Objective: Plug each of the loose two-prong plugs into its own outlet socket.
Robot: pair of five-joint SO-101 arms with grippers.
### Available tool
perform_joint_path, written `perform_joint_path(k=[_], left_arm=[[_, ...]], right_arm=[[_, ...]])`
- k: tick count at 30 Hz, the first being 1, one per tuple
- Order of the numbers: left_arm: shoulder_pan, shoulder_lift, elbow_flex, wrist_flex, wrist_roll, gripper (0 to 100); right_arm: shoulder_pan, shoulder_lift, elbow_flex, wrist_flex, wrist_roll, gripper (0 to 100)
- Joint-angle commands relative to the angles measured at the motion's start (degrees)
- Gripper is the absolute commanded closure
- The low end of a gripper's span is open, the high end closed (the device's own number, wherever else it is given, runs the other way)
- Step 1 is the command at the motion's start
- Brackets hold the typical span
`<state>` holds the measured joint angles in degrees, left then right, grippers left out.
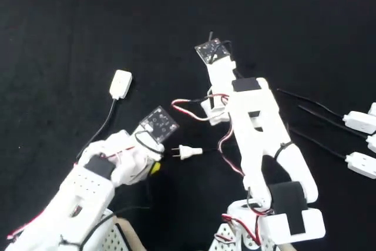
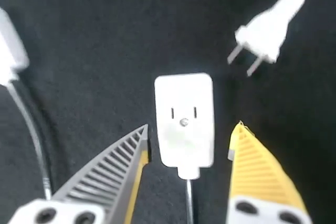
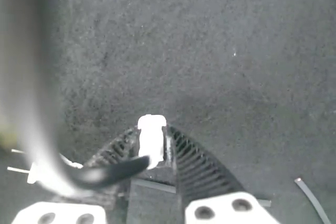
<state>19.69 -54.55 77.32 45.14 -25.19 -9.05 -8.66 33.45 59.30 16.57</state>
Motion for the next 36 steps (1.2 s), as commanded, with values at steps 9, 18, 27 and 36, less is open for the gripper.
perform_joint_path(k=[9, 18, 27, 36], left_arm=[[-0.57, 24.79, -12.88, 0.35, -0.44, 77], [-2.95, 5.36, -11.38, 7.38, 2.37, 74], [7.6, -12.13, -0.31, 8.26, 3.78, 71], [-3.38, 13.63, -7.08, -0.18, 1.05, 72]], right_arm=[[0.79, -0.22, -4.62, 0.18, 0.26, 98.7], [0.79, -0.22, -4.7, 0.18, 0.44, 98.7], [0.79, -0.22, -4.79, 0.09, 0.44, 98.7], [0.79, -0.22, -4.62, 0.09, 0.35, 98.7]])
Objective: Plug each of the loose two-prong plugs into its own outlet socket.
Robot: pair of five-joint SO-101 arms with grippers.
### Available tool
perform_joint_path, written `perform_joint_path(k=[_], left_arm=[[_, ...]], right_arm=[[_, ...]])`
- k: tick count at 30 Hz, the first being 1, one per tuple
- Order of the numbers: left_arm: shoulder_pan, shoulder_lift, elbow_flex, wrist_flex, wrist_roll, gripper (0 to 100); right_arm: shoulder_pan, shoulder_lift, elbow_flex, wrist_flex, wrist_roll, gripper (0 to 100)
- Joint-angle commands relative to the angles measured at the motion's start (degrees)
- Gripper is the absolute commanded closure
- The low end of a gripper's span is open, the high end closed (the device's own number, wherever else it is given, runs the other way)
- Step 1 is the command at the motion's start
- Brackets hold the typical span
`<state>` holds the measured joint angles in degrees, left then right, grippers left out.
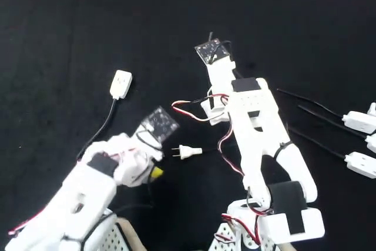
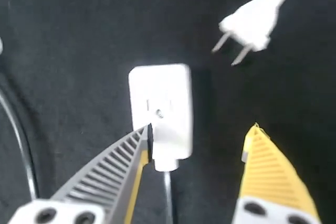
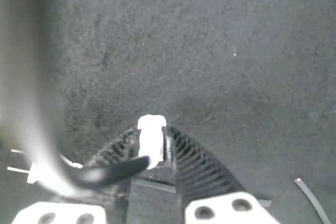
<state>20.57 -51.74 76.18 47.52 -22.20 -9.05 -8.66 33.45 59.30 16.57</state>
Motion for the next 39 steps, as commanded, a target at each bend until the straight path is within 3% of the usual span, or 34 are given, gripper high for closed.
perform_joint_path(k=[1, 8, 26, 32, 39], left_arm=[[-4.97, 13.89, -7.16, -3.16, -2.11, 72], [-5.93, 24.35, -14.29, -1.05, -2.29, 75], [-7.6, 24.53, -19.12, 2.02, -2.02, 75], [-12.44, 24.53, -20.97, 1.93, -2.11, 75], [-13.14, 24.44, -21.41, 1.93, -2.29, 75]], right_arm=[[0.79, -0.22, -4.62, 0.09, 0.35, 98.7], [0.97, -0.22, -4.62, 0.09, 0.35, 98.7], [1.05, -0.22, -4.62, 0.09, 0.53, 98.7], [1.05, -0.22, -4.62, 0.09, 0.53, 98.7], [1.05, -0.22, -4.62, 0.09, 0.53, 98.7]])
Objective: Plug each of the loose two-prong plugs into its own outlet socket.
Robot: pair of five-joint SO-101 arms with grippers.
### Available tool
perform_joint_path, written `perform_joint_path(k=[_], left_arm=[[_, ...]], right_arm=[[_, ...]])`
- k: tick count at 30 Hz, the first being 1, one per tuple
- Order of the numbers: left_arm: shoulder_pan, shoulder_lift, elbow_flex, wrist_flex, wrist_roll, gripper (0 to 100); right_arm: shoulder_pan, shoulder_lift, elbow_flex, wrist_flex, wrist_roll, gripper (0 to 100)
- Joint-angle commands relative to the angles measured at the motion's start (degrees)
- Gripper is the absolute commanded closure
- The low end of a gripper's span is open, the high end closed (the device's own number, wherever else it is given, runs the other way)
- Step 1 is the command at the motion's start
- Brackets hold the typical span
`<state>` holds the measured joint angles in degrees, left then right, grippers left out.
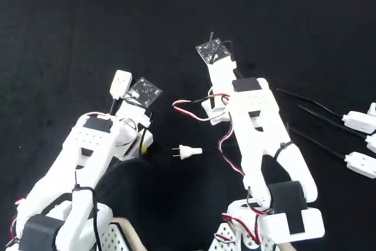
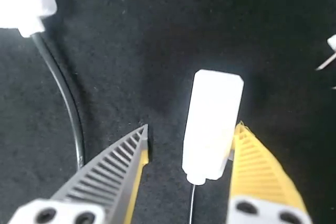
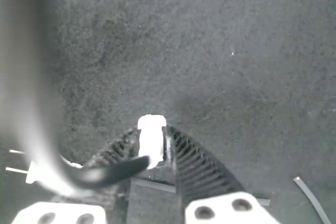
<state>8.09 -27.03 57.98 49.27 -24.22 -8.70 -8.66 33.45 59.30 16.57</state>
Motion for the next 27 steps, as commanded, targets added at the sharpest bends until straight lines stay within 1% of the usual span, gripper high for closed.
perform_joint_path(k=[1, 6, 9, 14, 16, 19, 20, 22, 24, 25, 27], left_arm=[[-0.84, -0.62, -3.56, 0.53, -0.26, 75], [-3.74, -6.68, -4.0, 2.37, -0.26, 75], [-3.82, -11.69, -3.03, 3.96, -0.26, 75], [-4.0, -18.64, 0.57, 3.78, -0.18, 75], [-4.09, -20.31, 2.07, 3.08, -0.26, 75], [-4.26, -20.57, 5.05, -0.79, -0.26, 75], [-4.62, -21.19, 5.41, -0.53, -0.26, 75], [-4.97, -21.63, 4.09, 2.9, -0.26, 75], [-3.21, -23.74, 3.03, 8.18, -0.26, 75], [-1.01, -25.49, 3.47, 10.2, -0.26, 75], [5.76, -30.24, 6.9, 13.01, -0.26, 75]], right_arm=[[0.7, -0.22, -4.62, 0.09, 0.53, 98.7], [0.7, -0.22, -4.62, 0.09, 0.53, 98.7], [0.7, -0.22, -4.62, 0.09, 0.53, 98.7], [0.7, -0.22, -4.62, 0.09, 0.53, 98.7], [0.7, -0.22, -4.62, 0.09, 0.53, 98.7], [0.7, -0.22, -4.62, 0.09, 0.53, 98.7], [0.7, -0.22, -4.62, 0.09, 0.44, 98.7], [0.7, -0.22, -4.62, 0.09, 0.44, 98.7], [0.7, -0.22, -4.62, 0.09, 0.53, 98.7], [0.7, -0.22, -4.62, 0.09, 0.53, 98.7], [0.7, -0.22, -4.62, 0.09, 0.53, 98.7]])
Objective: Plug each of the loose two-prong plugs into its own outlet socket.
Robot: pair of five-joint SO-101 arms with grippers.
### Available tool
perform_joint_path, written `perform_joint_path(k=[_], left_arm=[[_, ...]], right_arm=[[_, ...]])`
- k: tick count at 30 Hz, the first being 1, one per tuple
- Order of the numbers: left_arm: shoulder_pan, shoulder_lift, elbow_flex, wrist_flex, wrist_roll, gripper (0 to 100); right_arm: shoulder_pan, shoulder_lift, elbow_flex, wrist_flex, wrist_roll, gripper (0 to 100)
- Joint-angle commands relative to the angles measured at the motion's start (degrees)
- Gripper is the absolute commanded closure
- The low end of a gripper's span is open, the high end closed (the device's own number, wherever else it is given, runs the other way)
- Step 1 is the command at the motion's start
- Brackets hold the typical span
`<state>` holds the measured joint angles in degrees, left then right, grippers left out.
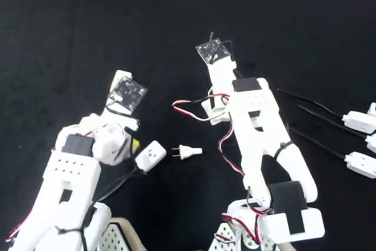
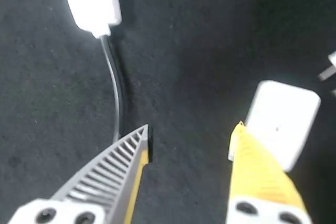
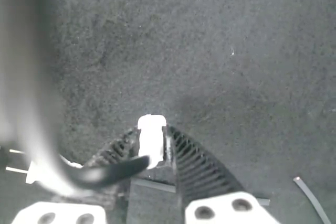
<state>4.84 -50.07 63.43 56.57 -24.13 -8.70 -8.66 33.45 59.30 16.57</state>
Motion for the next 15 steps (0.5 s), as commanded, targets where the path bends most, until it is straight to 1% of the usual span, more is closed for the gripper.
perform_joint_path(k=[1, 3, 4, 7, 11, 15], left_arm=[[13.05, -10.02, 4.18, 6.33, -0.26, 75], [19.82, -16.18, 9.27, 6.07, -0.18, 75], [21.76, -18.46, 11.47, 4.75, -0.26, 75], [22.11, -21.54, 16.13, -0.79, -0.35, 75], [22.99, -14.59, 14.73, -4.4, 0.0, 75], [23.6, -1.23, 12.09, -10.81, 1.49, 75]], right_arm=[[0.7, -0.22, -4.62, 0.09, 0.53, 98.7], [0.7, -0.22, -4.7, 0.09, 0.53, 98.7], [0.7, -0.22, -4.79, 0.09, 0.62, 98.7], [1.41, -0.22, -4.97, 0.09, 0.62, 98.7], [1.67, -0.22, -4.97, -0.09, 0.62, 98.7], [1.67, -0.22, -4.97, 0.09, 0.62, 98.7]])
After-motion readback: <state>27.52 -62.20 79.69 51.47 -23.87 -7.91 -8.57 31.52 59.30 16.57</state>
